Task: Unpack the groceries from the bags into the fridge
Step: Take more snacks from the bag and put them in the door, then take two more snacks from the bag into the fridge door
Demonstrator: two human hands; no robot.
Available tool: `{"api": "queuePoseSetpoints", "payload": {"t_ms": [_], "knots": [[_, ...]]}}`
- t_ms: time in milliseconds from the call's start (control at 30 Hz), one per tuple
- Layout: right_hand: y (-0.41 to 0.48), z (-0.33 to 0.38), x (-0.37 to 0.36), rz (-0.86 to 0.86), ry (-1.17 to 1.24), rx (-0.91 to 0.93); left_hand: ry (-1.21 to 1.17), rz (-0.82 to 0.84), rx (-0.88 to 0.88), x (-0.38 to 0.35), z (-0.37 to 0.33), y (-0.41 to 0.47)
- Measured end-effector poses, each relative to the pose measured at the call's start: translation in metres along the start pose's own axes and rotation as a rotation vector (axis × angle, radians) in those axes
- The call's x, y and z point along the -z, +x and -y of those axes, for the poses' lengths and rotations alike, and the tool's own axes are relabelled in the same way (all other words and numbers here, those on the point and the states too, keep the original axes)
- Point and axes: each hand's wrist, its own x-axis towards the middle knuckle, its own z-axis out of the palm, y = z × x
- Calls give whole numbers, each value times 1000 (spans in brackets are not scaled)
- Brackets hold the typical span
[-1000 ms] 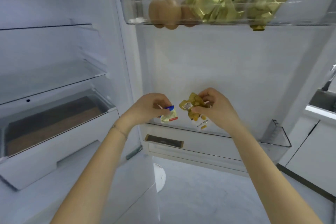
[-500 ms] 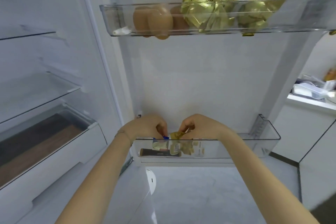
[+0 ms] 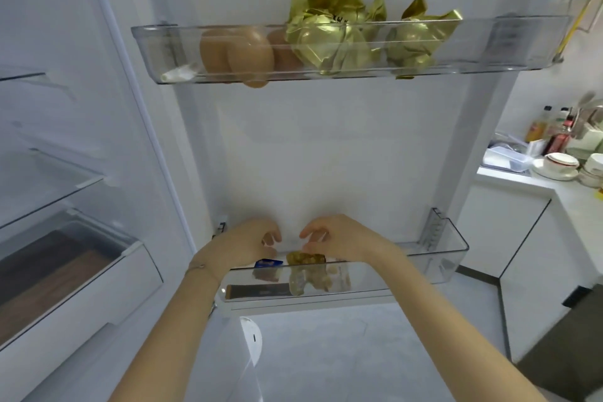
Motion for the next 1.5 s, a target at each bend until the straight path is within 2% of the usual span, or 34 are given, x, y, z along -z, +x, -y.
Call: {"api": "queuePoseSetpoints", "payload": {"t_ms": [200, 300, 400, 567, 667, 767, 1000, 1200, 1500], "knots": [[-37, -2, 15, -314, -213, 39, -141, -176, -108, -1, -30, 2], [-61, -15, 21, -467, -318, 53, -120, -243, -187, -11, -47, 7], [-91, -32, 23, -608, -319, 39, -84, -302, -269, -27, -67, 10], [-148, -70, 28, -800, -257, -113, -1, -491, -456, -56, -107, 13], [-183, -98, 30, -826, -250, -248, 50, -557, -571, -76, -137, 13], [-223, -127, 35, -830, -250, -350, 78, -551, -658, -96, -184, 16], [-334, -211, 64, -917, -265, -547, 100, -404, -811, -168, -322, 27], [-439, -285, 91, -909, -303, -715, 109, -280, -826, -243, -436, 45], [-532, -376, 110, -890, -243, -889, 174, -151, -875, -330, -552, 80]]}}
